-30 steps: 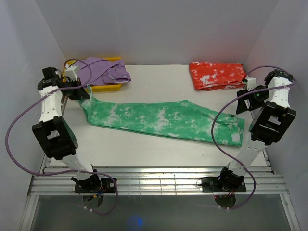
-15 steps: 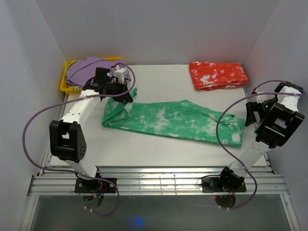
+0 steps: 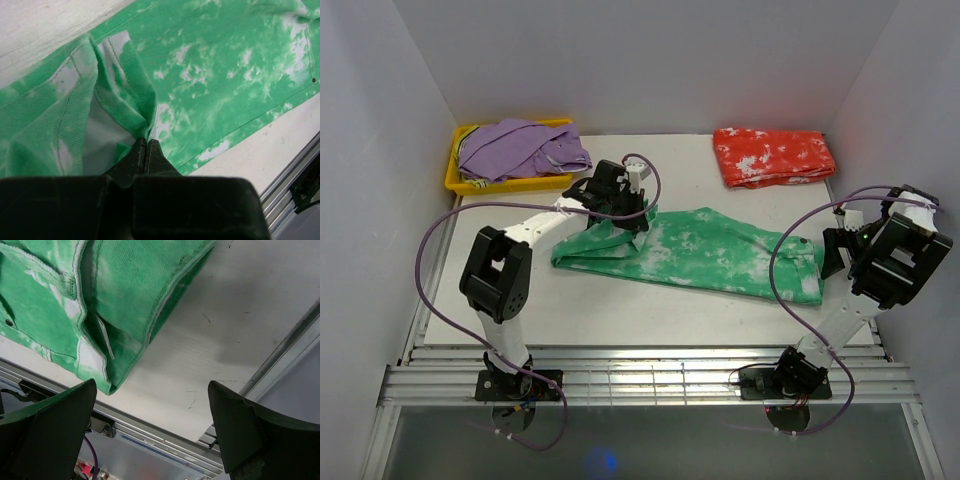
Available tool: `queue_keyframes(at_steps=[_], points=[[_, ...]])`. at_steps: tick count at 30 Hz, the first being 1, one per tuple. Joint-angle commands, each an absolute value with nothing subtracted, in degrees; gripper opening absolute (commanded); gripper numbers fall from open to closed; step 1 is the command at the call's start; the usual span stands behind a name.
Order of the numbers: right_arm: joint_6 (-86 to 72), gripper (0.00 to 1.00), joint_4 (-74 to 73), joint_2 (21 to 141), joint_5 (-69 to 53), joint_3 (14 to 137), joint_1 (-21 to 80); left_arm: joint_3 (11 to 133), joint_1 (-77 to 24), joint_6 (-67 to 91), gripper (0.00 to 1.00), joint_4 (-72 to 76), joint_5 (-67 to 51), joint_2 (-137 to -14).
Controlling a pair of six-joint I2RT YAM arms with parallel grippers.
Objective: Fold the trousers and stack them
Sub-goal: Fold the trousers
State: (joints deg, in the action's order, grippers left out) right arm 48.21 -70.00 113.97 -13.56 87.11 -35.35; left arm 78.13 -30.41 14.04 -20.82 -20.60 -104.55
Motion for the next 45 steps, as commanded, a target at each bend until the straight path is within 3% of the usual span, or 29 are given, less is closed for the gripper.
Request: queue_keyframes(at_steps=[1,19,25,26,28,29,33,39,45], points=[[47.81,0.98,-69.26,112.06,-15.29,85.96,-36.12,77.87,-32.60,17.40,0.00,-16.26,-17.58,-104.67],[47.73,0.99,-70.58,113.29,-16.79,87.98,-36.21,79.36,-39.02,21.97,0.00,-14.33,-19.60,-111.36],[47.20,0.98,-71.01,113.47,-17.66,89.03,-36.12,85.51,-39.37,20.39,0.46,-17.39,-23.73,-111.10],[47.20,0.98,-71.10,113.38,-17.58,89.21,-36.12,86.47,-39.46,20.22,0.64,-18.71,-24.17,-110.75],[47.11,0.98,-71.28,113.38,-17.75,89.82,-36.04,89.20,-40.07,18.38,0.86,-20.38,-26.19,-109.87],[47.02,0.98,-71.28,113.47,-17.84,90.09,-36.04,90.17,-40.34,17.67,0.90,-22.30,-26.45,-108.91],[46.76,0.99,-71.54,113.20,-18.63,90.97,-36.04,91.93,-40.78,15.29,0.88,-25.22,-29.89,-105.05],[46.93,0.95,-74.44,110.83,-25.56,95.62,-35.07,86.14,-39.64,6.69,0.78,-30.32,-23.04,-100.73],[43.34,0.93,-73.75,109.78,-25.50,95.72,-33.66,84.71,-40.60,6.57,0.71,-31.82,-18.30,-105.81]])
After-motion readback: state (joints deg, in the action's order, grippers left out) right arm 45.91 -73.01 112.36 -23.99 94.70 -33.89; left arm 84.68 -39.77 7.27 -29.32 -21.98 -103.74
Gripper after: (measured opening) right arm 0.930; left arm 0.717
